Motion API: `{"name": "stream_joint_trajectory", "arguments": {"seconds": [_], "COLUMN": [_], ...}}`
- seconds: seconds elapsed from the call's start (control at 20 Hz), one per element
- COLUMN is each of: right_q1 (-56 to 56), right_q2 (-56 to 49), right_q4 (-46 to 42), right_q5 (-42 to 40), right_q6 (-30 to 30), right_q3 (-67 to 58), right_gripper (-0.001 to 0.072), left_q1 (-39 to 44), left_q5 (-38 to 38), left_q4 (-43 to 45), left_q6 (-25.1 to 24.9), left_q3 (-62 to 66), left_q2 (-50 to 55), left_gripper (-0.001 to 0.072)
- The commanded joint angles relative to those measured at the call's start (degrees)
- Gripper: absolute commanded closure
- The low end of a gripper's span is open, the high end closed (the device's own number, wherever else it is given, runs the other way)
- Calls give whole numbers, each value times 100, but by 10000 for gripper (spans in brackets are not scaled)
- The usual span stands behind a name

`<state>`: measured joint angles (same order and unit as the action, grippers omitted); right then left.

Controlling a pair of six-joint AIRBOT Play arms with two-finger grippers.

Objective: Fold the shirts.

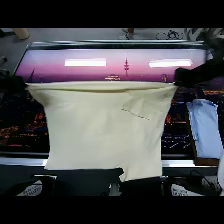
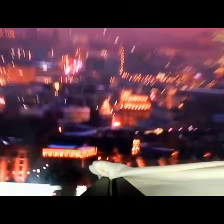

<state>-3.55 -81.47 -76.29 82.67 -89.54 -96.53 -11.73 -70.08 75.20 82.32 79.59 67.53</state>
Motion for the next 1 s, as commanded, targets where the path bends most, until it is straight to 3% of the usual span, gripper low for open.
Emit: {"name": "stream_joint_trajectory", "arguments": {"seconds": [0.0,0.2,0.35,0.5,0.6,0.75,0.95], "right_q1": [400,455,332,330,330,348,348], "right_q2": [-1591,-2098,-2197,-2085,-1714,-1545,-1733], "right_q4": [221,208,199,197,146,-264,109], "right_q5": [-1379,-3161,-3617,-2660,-1464,201,-87], "right_q6": [-181,-887,-970,-568,-138,-216,-455], "right_q3": [111,114,114,68,61,280,1401], "right_gripper": [690,690,690,689,689,689,689], "left_q1": [120,328,426,450,345,278,337], "left_q5": [1036,1705,1869,1379,219,-1233,-1204], "left_q4": [-105,-236,-236,-251,-208,315,328], "left_q6": [-33,-28,-26,-63,-444,-125,-131], "left_q3": [-302,531,1032,1163,1390,1117,221], "left_q2": [1381,2636,3171,3248,3108,3088,3316], "left_gripper": [682,682,681,681,681,682,681]}}
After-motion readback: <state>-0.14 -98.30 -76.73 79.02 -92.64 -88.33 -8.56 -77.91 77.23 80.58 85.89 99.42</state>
